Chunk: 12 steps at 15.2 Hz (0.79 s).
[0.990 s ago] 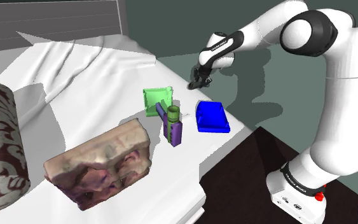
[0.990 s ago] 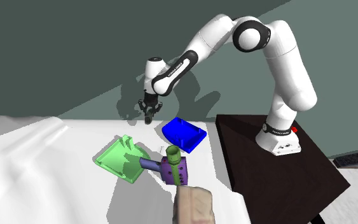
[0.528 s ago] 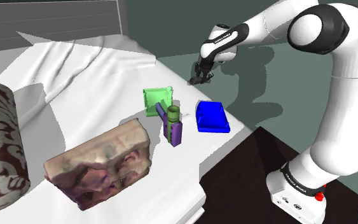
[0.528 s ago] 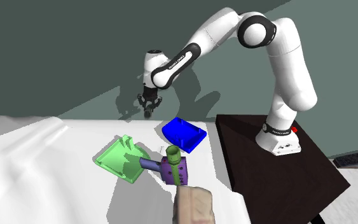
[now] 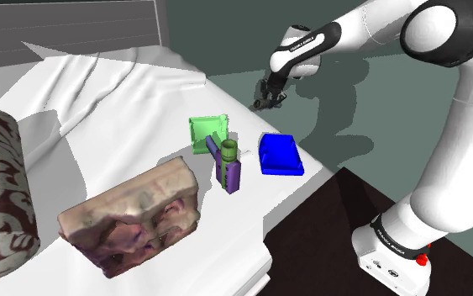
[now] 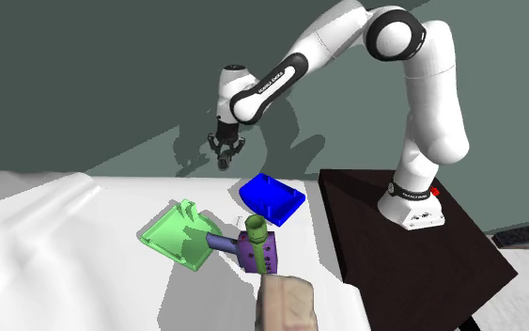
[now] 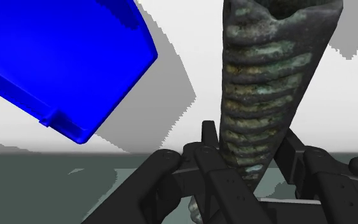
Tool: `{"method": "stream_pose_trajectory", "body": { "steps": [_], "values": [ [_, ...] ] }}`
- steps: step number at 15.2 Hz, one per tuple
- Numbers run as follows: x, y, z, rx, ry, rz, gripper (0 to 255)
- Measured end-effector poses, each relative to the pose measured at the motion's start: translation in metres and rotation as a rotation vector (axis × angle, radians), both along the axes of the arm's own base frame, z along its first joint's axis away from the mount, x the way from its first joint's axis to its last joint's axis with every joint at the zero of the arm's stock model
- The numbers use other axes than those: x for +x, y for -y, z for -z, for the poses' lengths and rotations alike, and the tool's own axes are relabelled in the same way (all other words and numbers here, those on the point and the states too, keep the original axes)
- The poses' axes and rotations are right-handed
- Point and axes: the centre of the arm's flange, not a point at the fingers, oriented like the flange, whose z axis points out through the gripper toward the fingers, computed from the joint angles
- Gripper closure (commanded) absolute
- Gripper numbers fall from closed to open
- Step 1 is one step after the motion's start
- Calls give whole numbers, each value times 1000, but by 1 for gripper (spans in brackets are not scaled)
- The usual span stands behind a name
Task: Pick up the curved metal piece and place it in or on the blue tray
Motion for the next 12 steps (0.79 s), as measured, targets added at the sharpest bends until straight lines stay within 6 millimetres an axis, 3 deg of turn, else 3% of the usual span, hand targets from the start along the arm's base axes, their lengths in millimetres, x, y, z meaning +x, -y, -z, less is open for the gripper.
{"method": "stream_pose_trajectory", "body": {
  "steps": [12],
  "values": [
    [-148,-56,-6,0,0,0,255]
  ]
}}
